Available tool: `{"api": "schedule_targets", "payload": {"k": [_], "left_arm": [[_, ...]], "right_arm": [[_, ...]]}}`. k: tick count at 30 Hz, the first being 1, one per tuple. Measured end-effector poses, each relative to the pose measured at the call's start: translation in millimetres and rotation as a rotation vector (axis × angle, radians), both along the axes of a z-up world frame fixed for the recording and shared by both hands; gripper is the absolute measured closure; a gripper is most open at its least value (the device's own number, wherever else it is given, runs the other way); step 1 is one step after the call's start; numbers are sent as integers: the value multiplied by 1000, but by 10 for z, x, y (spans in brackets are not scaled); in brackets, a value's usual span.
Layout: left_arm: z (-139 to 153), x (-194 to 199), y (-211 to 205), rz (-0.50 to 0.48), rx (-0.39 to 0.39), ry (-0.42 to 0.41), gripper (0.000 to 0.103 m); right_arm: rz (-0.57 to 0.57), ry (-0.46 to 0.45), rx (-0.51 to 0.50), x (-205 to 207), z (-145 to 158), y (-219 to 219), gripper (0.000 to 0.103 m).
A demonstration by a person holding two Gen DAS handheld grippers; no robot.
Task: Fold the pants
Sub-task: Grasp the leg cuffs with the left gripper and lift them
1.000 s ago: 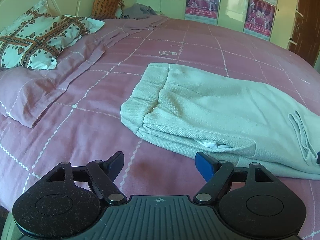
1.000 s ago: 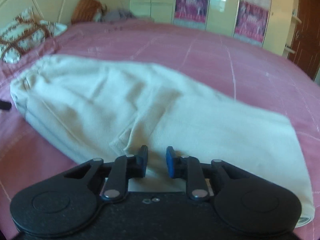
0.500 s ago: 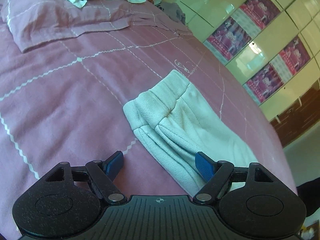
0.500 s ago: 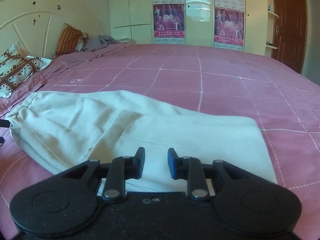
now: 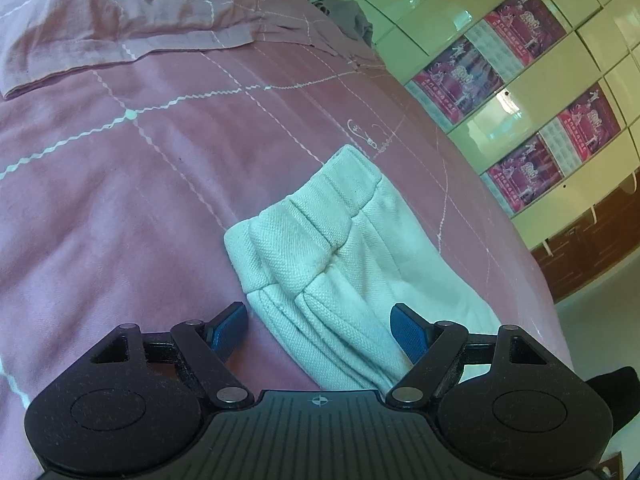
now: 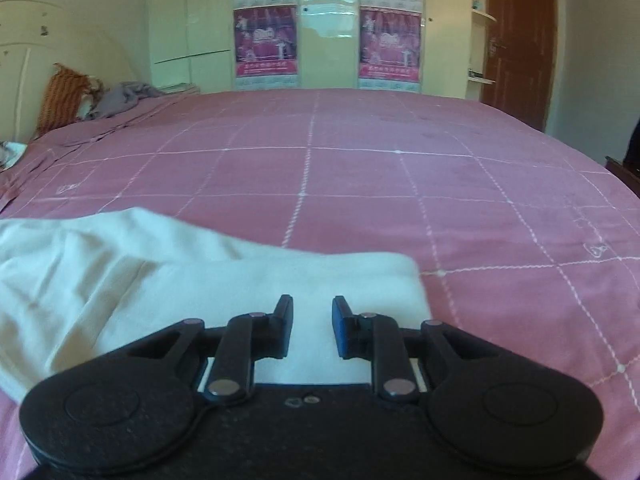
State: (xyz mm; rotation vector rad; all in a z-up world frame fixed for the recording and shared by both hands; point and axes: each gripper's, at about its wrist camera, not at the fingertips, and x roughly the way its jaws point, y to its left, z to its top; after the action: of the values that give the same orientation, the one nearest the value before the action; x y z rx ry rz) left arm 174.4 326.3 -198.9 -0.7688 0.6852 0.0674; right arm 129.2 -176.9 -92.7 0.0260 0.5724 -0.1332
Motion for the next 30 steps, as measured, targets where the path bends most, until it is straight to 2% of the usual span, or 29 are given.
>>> {"api": "schedule_targets", "payload": {"k": [1, 3, 4, 6, 10, 11, 12, 14, 17, 18, 19, 20, 23, 24, 25, 27, 28, 29, 30], "left_arm": [[2, 32, -4, -1, 8, 2, 25], [1, 88, -7, 0, 19, 8, 25], [1, 114, -5, -1, 24, 9, 25], [4, 146, 13, 0, 20, 12, 25], [-17, 89, 65, 0, -13, -4, 25], [-41, 79, 80, 1, -23, -10, 25], [-63, 86, 100, 5, -41, -13, 25], [-103, 116, 159, 15, -92, -27, 25], [-139, 153, 209, 25, -151, -35, 26], [-129, 137, 207, 19, -166, -50, 29], [-131, 108, 190, 17, -174, -56, 37], [-167, 90, 174, 8, -188, -58, 38], [-257, 72, 96, -14, -154, -85, 37], [-254, 95, 88, -16, -154, -90, 34], [-238, 141, 77, -23, -161, -94, 25], [-165, 246, 18, -34, -114, -74, 25], [-129, 293, -14, -32, -67, -49, 54], [-123, 345, -15, -39, -59, -17, 85], [-131, 349, 14, -30, -97, -8, 85]], "right_arm": [[-27, 17, 4, 116, -33, -88, 82], [-54, 140, 47, 389, -199, -267, 83], [-47, 149, 66, 424, -232, -316, 83], [-33, 151, 46, 379, -175, -296, 83], [-4, 35, 40, -87, -73, -240, 80], [4, 59, 42, -150, -147, -243, 78], [21, 150, 38, -145, -284, -257, 77], [48, 121, -6, -280, -329, -222, 77], [52, 113, 41, -382, -241, -253, 77], [45, 109, 57, -405, -204, -291, 78], [40, 103, 66, -425, -174, -323, 79], [35, 95, 74, -430, -134, -348, 78], [19, 101, 91, -481, -125, -429, 78], [15, 106, 89, -498, -140, -436, 79], [13, 104, 88, -520, -142, -440, 79], [10, 97, 91, -555, -123, -441, 79], [7, 97, 94, -564, -114, -445, 79], [3, 94, 99, -576, -102, -455, 79], [-2, 88, 107, -586, -83, -472, 79]]}}
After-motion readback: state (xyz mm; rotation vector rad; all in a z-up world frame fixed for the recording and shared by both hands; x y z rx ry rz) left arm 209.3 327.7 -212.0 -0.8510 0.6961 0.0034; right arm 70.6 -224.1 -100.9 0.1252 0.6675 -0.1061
